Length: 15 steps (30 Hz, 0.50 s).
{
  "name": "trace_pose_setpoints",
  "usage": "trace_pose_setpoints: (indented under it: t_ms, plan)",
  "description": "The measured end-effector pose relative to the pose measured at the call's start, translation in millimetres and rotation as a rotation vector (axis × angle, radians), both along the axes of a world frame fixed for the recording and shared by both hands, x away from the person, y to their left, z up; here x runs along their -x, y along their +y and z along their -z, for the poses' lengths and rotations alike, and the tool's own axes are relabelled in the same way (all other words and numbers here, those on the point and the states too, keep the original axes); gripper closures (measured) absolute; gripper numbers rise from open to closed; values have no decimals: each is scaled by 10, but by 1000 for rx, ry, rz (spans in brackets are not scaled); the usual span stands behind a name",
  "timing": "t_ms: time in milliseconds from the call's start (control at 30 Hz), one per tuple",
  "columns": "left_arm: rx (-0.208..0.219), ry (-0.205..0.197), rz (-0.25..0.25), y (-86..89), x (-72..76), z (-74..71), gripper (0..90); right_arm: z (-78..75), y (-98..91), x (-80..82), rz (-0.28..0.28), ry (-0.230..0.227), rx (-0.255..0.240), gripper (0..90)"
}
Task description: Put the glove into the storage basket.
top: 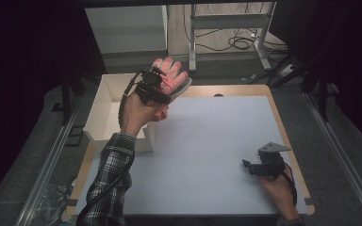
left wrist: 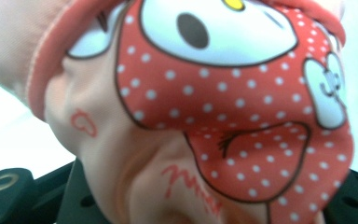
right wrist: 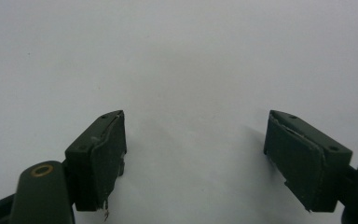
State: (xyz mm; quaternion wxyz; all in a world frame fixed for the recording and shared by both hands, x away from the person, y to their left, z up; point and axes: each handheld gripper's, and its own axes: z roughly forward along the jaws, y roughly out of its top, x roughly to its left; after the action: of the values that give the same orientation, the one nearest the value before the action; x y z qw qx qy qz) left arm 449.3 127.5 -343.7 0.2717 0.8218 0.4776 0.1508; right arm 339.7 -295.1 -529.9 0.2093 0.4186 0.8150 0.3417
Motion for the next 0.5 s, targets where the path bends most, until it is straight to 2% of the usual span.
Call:
trace_pose_setpoints:
  t_ms: [500]
  plan:
    - [-11,-12,-128,485,-10,16,482,0,1,1,2,0,0,212]
